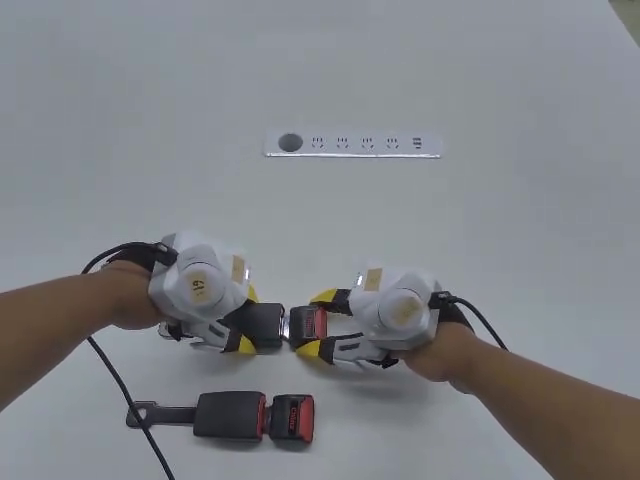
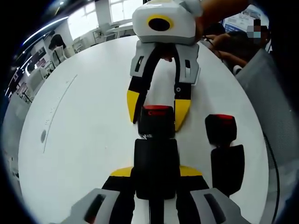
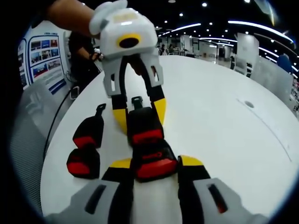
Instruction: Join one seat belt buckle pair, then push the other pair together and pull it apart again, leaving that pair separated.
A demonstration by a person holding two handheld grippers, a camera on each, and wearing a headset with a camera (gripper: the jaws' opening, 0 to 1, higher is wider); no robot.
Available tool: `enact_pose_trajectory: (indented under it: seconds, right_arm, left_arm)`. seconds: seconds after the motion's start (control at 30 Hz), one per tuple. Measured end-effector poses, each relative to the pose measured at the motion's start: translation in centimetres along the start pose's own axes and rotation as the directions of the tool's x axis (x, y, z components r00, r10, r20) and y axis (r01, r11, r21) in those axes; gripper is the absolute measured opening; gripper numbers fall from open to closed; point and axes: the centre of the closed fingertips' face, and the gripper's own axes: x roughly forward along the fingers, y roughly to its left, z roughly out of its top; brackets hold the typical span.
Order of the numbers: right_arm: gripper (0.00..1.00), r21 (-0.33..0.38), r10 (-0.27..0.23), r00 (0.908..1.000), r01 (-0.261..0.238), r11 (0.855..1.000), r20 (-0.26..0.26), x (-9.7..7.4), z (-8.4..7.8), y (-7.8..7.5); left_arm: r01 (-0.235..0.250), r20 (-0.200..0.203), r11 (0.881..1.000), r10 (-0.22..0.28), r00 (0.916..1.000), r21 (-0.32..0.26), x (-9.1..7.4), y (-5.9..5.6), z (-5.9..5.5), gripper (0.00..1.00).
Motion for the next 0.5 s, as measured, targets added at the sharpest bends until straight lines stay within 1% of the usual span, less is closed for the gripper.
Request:
enact_pose_trajectory:
  seconds: [0.2, 0.37, 0.5]
  right_arm:
    - [0.37, -0.002, -0.004, 1.0000, 0.004, 1.000, -0.003, -0.01, 0.00, -0.01]
    - [0.37, -0.002, -0.005, 1.0000, 0.005, 1.000, 0.000, -0.04, -0.04, -0.06]
    - [0.37, -0.007, 0.000, 0.9999, 0.000, 1.000, -0.012, -0.21, -0.12, -0.09]
  left_arm:
    - [0.000, 0.000, 1.000, 0.000, 1.0000, -0.002, 0.02, -0.02, 0.02, 0.34]
    - [-0.002, 0.009, 1.000, 0.002, 1.0000, -0.007, 0.01, 0.00, 0.02, 0.35]
    - [0.000, 0.014, 1.000, 0.000, 0.9999, -0.006, 0.02, 0.00, 0.06, 0.35]
